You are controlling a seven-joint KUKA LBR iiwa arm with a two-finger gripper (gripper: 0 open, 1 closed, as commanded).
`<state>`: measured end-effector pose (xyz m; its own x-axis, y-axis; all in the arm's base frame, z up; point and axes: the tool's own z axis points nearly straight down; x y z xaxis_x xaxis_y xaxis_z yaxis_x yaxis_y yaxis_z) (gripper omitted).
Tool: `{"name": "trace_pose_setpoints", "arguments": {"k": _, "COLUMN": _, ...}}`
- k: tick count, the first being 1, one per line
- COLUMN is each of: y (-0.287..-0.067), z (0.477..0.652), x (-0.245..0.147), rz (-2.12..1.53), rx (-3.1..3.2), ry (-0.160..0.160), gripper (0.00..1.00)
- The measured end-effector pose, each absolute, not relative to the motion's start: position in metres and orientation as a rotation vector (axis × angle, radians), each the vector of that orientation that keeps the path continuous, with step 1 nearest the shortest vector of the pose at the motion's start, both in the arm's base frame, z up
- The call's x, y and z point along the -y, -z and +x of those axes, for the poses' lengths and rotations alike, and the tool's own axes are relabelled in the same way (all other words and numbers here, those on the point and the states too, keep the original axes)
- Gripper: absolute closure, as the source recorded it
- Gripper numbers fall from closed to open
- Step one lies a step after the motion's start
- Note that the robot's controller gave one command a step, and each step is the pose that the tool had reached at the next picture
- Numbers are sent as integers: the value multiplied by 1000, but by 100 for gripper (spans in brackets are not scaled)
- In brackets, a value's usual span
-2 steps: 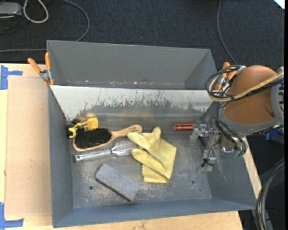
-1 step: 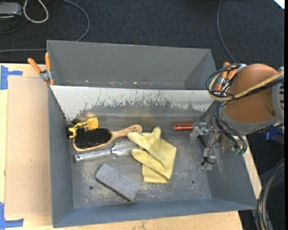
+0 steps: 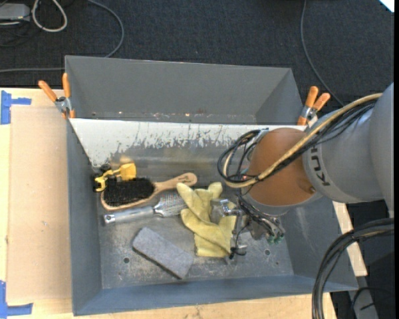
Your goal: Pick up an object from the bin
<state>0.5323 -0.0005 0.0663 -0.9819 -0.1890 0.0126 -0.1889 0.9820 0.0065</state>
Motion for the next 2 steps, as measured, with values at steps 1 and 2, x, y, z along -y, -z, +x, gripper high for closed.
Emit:
{"name": "trace_pose_setpoints", "arguments": {"k": 1, "y": -160, "z": 528, "x": 12, "rz": 367, "rx": 3126, "ry": -6, "gripper": 0}}
{"name": "trace_pose_setpoints", "arguments": {"k": 2, "y": -99, "z": 527, "x": -18, "rz": 482, "rx": 3082, "ry": 10, "gripper": 0}}
